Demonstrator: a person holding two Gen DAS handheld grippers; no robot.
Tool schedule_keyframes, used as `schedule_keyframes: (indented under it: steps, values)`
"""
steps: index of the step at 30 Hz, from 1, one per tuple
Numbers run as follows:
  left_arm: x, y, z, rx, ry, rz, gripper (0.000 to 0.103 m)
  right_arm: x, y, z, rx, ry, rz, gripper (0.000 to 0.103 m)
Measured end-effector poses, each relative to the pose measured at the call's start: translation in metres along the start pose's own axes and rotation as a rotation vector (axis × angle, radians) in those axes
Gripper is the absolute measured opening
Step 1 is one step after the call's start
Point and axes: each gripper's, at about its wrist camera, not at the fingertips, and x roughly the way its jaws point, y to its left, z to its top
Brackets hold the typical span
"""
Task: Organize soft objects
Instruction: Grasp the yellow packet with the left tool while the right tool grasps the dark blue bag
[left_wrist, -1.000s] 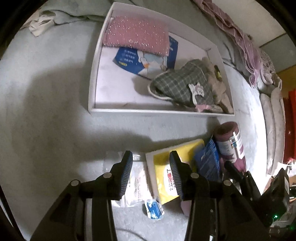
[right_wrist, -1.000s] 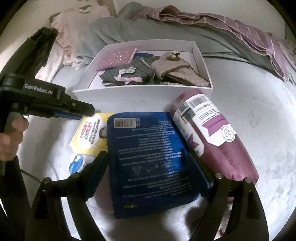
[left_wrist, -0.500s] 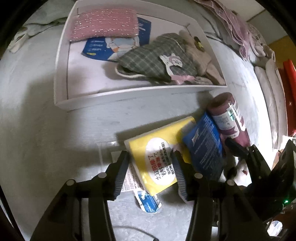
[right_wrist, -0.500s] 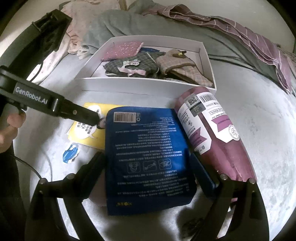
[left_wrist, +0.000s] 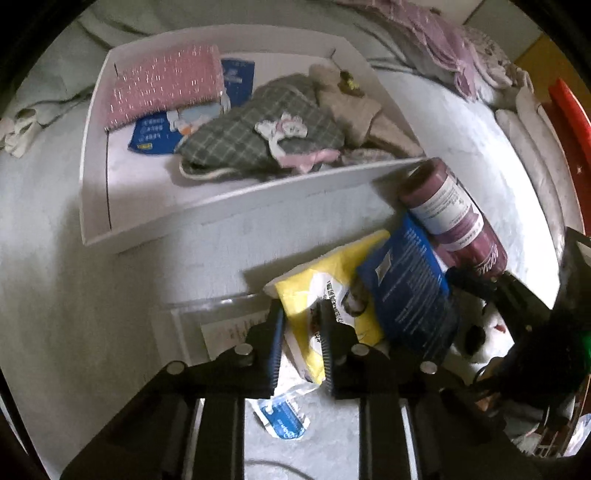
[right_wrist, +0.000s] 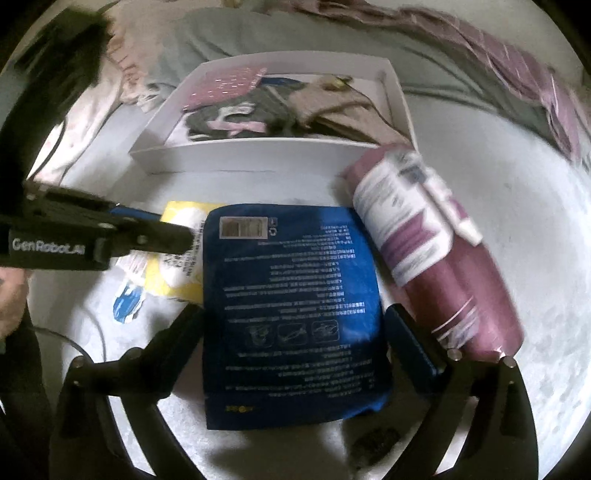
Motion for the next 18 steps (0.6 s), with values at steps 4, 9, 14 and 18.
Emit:
schedule_keyframes:
  steps: [4, 9, 14, 18]
  values:
    - [-0.012, -0.004, 0.001, 0.004, -0.044, 0.015, 0.015, 0.003, -0.020, 0.000, 0.109, 0.022, 0.052, 0.099]
    - [-0.027, 0.015, -0.001, -0.055, -0.087, 0.071, 0.014, 0.000, -0.024, -0.002, 0.134, 0.015, 0.076, 0.099]
    - [-0.029, 0.017, 0.000, -0.080, -0.106, 0.087, 0.014, 0.007, -0.011, -0.006, 0.083, 0.008, 0.021, 0.103]
    - [-0.030, 0.021, 0.000, -0.086, -0.108, 0.099, 0.015, 0.009, -0.008, -0.008, 0.071, -0.005, -0.013, 0.103]
